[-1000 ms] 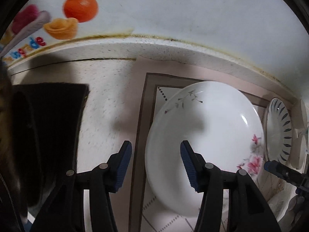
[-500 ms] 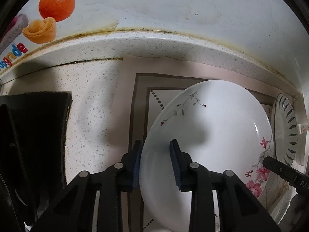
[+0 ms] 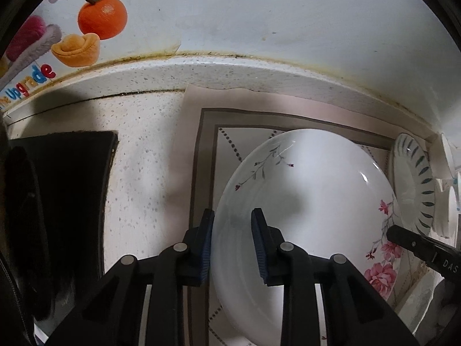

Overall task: Organize plates and bowls
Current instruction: 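Grip the pink-flower plate rim with the left tool while the right tool grips it too, then carry the pink-flower plate with both tools and stack it on the grey-swirl plate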

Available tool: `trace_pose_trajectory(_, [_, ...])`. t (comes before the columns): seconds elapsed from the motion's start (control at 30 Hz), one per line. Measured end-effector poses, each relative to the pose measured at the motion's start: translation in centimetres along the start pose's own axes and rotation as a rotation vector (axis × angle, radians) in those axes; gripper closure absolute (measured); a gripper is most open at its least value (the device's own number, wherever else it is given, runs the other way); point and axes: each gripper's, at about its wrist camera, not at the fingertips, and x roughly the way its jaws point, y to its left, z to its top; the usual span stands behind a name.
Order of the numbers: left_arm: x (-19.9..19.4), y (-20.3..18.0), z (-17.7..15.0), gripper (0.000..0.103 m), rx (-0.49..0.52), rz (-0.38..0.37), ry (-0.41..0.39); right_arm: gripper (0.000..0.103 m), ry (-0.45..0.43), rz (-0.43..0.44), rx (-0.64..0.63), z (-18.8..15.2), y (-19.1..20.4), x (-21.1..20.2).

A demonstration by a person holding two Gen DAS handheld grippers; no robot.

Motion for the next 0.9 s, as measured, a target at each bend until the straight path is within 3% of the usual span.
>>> trace_pose_trajectory(0.37, [-5.9, -4.0, -3.5, 0.079, 0.018, -0.038, -0.054, 0.093, -0.032, 0.015, -0.038, -2.3, -1.8, -5.7])
trace_pose_trajectory(0.6, [-8.8, -10.0, -6.0, 0.079, 0.046, -0.062, -0.087, 0.093, -0.047, 0.014, -0.059, -5.6, -4.8, -11.6])
trace_pose_trajectory(0.9, [-8.4, -17.0, -12.2, 0.079, 0.045, -0.097, -0.015, 0.093, -0.009, -0.018, -0.067, -11.6, -11.3, -17.7])
